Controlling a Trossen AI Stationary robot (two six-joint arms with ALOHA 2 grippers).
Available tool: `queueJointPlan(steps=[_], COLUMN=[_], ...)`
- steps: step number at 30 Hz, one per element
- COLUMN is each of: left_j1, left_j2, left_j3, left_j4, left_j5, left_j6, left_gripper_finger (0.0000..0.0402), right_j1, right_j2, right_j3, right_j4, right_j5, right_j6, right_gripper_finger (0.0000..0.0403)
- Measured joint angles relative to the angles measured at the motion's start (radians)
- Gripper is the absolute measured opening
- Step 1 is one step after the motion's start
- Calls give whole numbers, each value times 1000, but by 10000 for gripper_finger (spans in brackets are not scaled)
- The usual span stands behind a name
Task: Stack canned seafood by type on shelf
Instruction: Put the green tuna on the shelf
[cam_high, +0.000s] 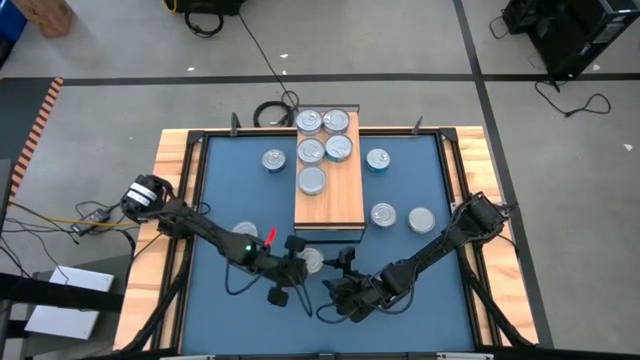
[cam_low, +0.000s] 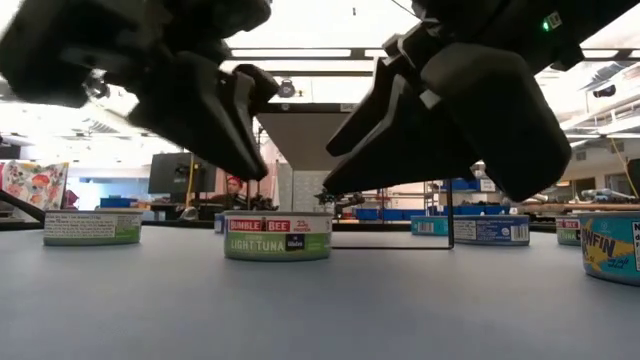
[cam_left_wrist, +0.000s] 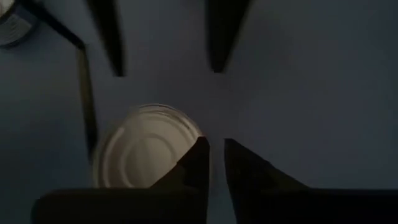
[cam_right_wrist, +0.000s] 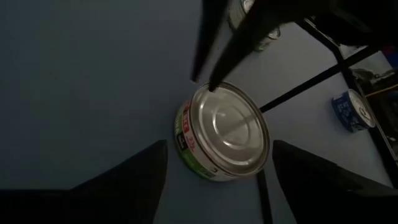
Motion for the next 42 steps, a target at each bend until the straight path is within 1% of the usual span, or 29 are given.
queueJointPlan(steps=[5,9,11,14,18,20,25,29,32,36,39,42], left_j1=[-5,-7,-10,-13,-13,-13,-13,-4,4,16,24,34], left_j2=[50,86,94,97,97,97,101,104,102,102,102,102], left_j3=[-8,-4,-3,-4,-4,-5,20,66,92,106,111,111], left_j4=[-4,15,21,26,28,31,15,11,20,19,26,42], left_j5=[-13,-102,-130,-151,-170,-171,-165,-125,-93,-89,-88,-85], left_j6=[15,44,48,56,59,59,44,9,-28,-68,-97,-120], left_gripper_finger=[78,80,79,68,24,8,3,2,1,1,1,1], right_j1=[0,0,0,2,2,2,5,6,7,8,8,8], right_j2=[0,0,0,0,0,0,0,0,0,-1,-1,-1], right_j3=[0,0,0,0,0,0,0,0,0,0,0,0], right_j4=[-4,-12,-15,-17,-17,-16,-16,-17,-22,-75,-118,-134], right_j5=[0,0,0,0,0,0,0,-2,-8,-7,13,38], right_j6=[0,0,0,-1,-6,-6,-8,-8,-8,-1,2,-45], right_gripper_finger=[286,280,277,275,272,272,273,274,284,300,309,313])
